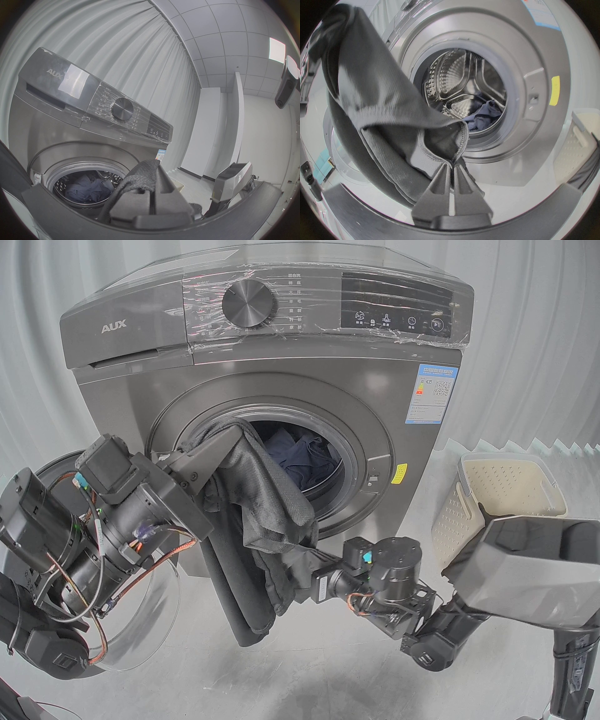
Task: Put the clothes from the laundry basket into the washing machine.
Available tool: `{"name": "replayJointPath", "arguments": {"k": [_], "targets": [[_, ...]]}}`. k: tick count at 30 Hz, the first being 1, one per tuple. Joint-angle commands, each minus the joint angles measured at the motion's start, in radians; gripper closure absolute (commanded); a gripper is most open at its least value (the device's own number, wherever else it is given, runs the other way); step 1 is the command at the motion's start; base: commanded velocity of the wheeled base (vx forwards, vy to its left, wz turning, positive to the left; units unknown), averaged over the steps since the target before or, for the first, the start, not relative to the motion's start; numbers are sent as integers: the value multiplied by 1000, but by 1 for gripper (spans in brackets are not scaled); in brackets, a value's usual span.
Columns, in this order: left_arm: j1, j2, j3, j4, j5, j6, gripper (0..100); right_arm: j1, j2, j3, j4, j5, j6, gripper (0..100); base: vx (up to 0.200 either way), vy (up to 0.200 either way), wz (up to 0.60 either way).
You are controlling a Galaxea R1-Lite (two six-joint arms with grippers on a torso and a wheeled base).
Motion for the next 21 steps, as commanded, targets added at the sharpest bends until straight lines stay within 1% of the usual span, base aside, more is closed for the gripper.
{"name": "replayJointPath", "arguments": {"k": [1, 3, 4, 5, 7, 9, 10, 14, 16, 17, 21], "targets": [[18, 0, -1, 0, 0, -4, 100, -73, -212, 136, 23, 4, -31, 100, 0, 0, 0], [18, 0, -3, 0, 0, -4, 100, -81, -230, 145, 26, 6, -32, 100, 0, 0, 0], [29, 1, -6, 0, 0, -4, 100, -114, -289, 173, 30, 23, -43, 100, 0, 0, 0], [32, 1, -8, 0, 0, -4, 100, -121, -299, 178, 28, 26, -46, 100, 0, 0, 0], [61, 0, -15, 0, 0, -6, 100, -159, -370, 204, 28, 40, -52, 100, 0, 0, 0], [86, 0, -21, 0, 0, -6, 100, -180, -430, 227, 28, 49, -54, 100, 0, 0, 0], [101, 0, -23, 0, 0, -6, 100, -194, -460, 239, 23, 61, -54, 100, 0, 0, 0], [137, 9, -23, 0, 0, -4, 100, -240, -511, 247, -6, 93, -49, 100, 0, 0, 0], [140, 12, -21, 0, 0, -4, 100, -243, -517, 248, -21, 93, -43, 100, 0, 0, 0], [146, 15, -15, 0, -1, -6, 100, -243, -523, 260, -61, 96, -35, 100, 0, 0, 0], [170, 53, -1, 0, 2, -4, 100, -234, -519, 254, -95, 106, -39, 100, 0, 0, 0]]}}
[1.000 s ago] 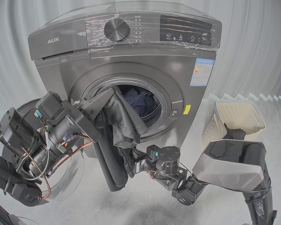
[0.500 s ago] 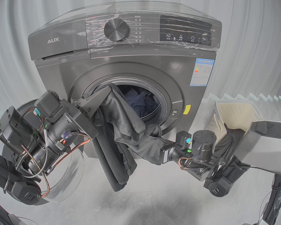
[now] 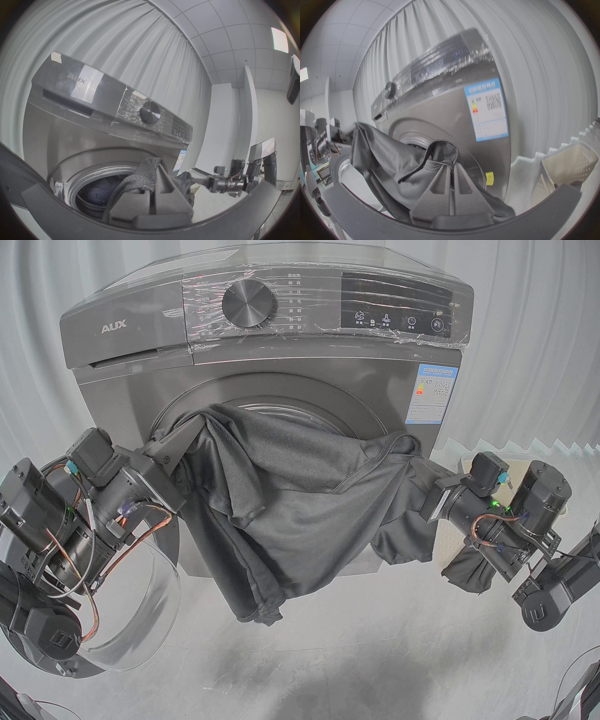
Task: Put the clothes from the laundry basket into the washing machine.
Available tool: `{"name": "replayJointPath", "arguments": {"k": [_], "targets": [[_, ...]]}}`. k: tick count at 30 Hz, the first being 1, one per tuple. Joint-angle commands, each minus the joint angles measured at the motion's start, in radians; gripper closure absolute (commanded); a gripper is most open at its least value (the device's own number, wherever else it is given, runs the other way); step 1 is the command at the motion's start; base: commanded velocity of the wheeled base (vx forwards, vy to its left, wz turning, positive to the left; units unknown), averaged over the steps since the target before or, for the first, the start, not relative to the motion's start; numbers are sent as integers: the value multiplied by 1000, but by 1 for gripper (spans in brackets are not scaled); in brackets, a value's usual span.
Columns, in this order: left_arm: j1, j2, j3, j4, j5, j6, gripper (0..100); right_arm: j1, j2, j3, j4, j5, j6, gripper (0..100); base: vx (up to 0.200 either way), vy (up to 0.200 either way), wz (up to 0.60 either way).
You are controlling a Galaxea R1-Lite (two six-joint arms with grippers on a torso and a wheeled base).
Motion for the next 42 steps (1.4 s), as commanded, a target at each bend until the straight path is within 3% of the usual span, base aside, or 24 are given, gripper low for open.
{"name": "replayJointPath", "arguments": {"k": [1, 13, 42], "targets": [[35, 50, 13, 0, 0, 1, 100, 0, -38, 3, -13, 5, 3, 100, 0, 0, 0], [66, 172, 56, -2, 2, 16, 100, -2, -44, -101, -17, -6, 3, 100, 0, 0, 0], [141, 178, 45, -3, 0, 14, 100, 6, -76, -55, -16, -10, 5, 100, 0, 0, 0]]}}
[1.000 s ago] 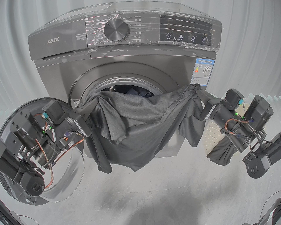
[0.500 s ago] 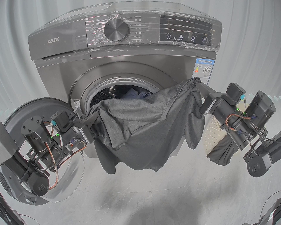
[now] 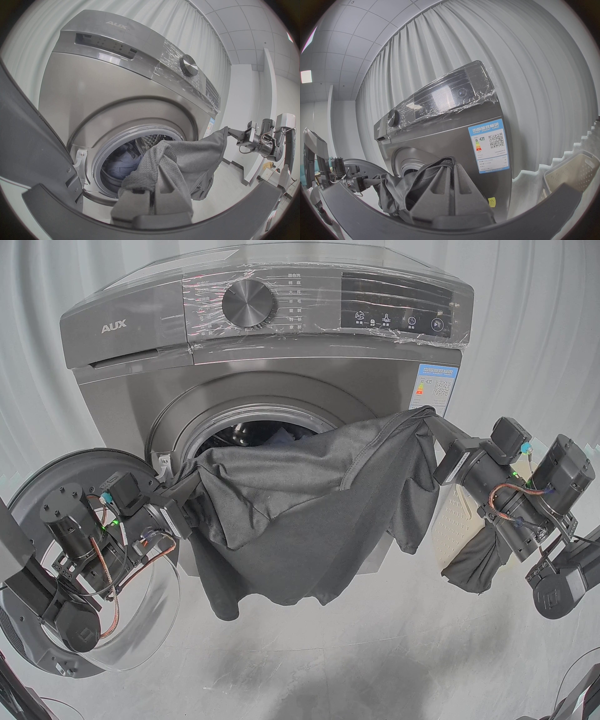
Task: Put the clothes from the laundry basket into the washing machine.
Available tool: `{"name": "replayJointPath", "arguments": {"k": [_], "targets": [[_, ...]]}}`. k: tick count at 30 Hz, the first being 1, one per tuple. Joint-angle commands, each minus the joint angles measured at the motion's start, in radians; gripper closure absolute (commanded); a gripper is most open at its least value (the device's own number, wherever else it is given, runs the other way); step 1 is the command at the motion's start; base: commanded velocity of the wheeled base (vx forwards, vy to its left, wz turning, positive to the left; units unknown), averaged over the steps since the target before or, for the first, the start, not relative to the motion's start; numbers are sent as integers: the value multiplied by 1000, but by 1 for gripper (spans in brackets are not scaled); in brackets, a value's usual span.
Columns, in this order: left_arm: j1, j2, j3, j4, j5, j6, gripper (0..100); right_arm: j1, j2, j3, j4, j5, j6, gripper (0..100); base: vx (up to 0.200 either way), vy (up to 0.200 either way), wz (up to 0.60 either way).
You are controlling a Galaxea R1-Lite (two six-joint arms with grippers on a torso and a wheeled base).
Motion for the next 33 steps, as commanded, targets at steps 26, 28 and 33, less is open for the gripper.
{"name": "replayJointPath", "arguments": {"k": [26, 28, 33], "targets": [[-51, -56, -11, -1, -6, 2, 100, 18, 25, 104, 1, -1, 8, 100, 0, 0, 0], [-73, -56, -14, -1, -5, 2, 100, 24, 39, 128, 0, 1, 6, 100, 0, 0, 0], [-178, -51, -12, -1, 4, 5, 100, 88, 76, 153, -6, 1, 9, 100, 0, 0, 0]]}}
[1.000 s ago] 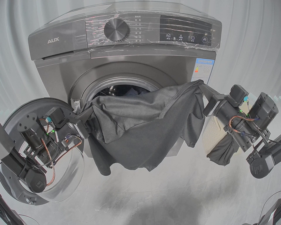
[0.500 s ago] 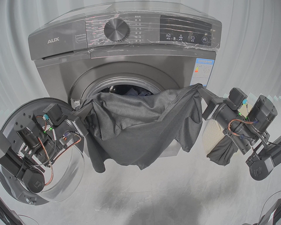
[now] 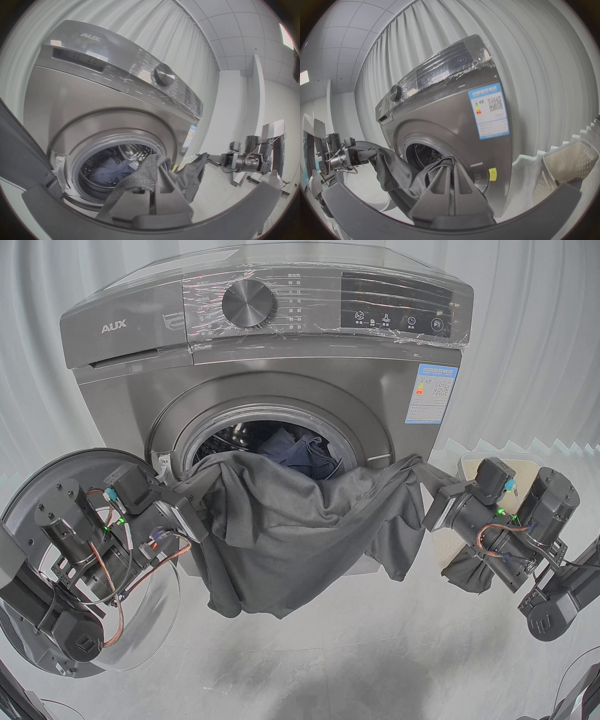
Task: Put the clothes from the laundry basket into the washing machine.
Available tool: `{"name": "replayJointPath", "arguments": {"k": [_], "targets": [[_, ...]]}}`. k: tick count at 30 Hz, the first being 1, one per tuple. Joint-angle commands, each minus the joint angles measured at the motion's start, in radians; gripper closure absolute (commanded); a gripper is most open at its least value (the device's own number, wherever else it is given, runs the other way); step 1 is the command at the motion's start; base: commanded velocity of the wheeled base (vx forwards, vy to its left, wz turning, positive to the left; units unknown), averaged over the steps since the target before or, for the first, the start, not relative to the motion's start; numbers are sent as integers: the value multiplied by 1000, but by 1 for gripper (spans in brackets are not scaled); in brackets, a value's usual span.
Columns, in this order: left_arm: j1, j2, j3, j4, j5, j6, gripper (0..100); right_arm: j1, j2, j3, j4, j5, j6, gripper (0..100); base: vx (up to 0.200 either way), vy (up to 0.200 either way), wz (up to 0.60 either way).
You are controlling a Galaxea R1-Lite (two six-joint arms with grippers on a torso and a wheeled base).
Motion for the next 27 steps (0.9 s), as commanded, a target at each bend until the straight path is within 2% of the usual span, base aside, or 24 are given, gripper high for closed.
{"name": "replayJointPath", "arguments": {"k": [1, 2, 5, 6, 14, 15, 18, 21, 27], "targets": [[-75, 3, 0, -1, 8, 2, 100, 64, 42, 28, -6, -1, 2, 100, 0, 0, 0], [-103, 6, 0, -1, 9, 2, 100, 111, 62, 47, -24, -2, 10, 100, 0, 0, 0], [-117, 12, 0, -1, 13, 3, 100, 159, 114, 77, -53, -5, 36, 100, 0, 0, 0], [-115, 12, -2, -1, 13, 3, 100, 170, 126, 94, -55, -10, 36, 0, 0, 0, 0], [-117, 6, -28, -1, 14, 2, 100, 239, 137, 192, -9, -16, 27, 0, 0, 0, 0], [-117, 5, -29, -1, 14, 2, 100, 254, 138, 237, -4, -11, 27, 0, 0, 0, 0], [-118, 3, -31, -1, 14, 2, 100, 271, 165, 257, -9, -7, 25, 0, 0, 0, 0], [-120, 2, -26, -1, 14, 2, 100, 285, 208, 241, -15, -7, 24, 0, 0, 0, 0], [-135, 2, -26, -1, 14, 2, 100, 283, 335, 83, -20, -5, 24, 0, 0, 0, 0]]}}
